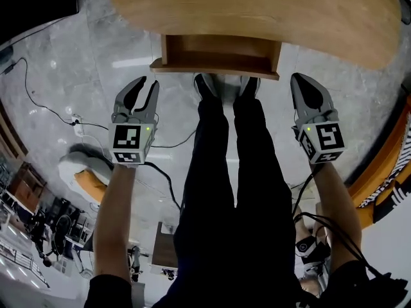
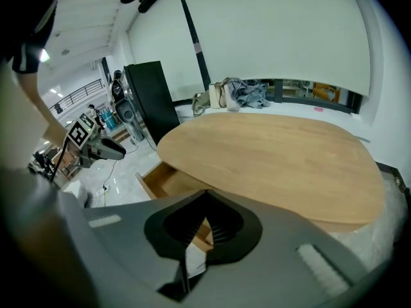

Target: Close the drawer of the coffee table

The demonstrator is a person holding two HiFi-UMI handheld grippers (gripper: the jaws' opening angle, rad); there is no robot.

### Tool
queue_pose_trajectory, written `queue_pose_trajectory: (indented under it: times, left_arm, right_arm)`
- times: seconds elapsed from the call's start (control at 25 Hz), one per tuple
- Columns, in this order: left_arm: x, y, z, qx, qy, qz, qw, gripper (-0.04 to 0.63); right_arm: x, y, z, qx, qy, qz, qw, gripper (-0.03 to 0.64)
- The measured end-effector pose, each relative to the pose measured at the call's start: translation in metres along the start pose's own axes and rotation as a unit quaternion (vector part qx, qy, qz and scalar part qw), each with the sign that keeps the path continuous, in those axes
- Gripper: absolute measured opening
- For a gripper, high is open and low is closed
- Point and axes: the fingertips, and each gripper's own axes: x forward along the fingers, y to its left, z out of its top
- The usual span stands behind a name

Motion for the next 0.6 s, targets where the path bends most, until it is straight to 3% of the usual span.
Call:
queue_pose_trajectory:
  times: [0.16, 0.4, 0.6]
  left_arm:
    - [0.026, 0.016, -0.037, 0.004, 0.038, 0.009, 0.9992, 0.16]
    - [0.06, 0.031, -0.085, 0.001, 0.091, 0.022, 0.9956, 0.247]
    - [0.079, 0.033, -0.096, 0.0, 0.106, 0.023, 0.9941, 0.252]
  right_arm:
    - [0.018, -0.003, -0.025, -0.006, 0.009, -0.002, 1.0, 0.022]
    - [0.041, -0.001, -0.078, -0.021, 0.065, 0.023, 0.997, 0.233]
    - [0.051, -0.011, -0.117, -0.008, 0.106, 0.012, 0.994, 0.288]
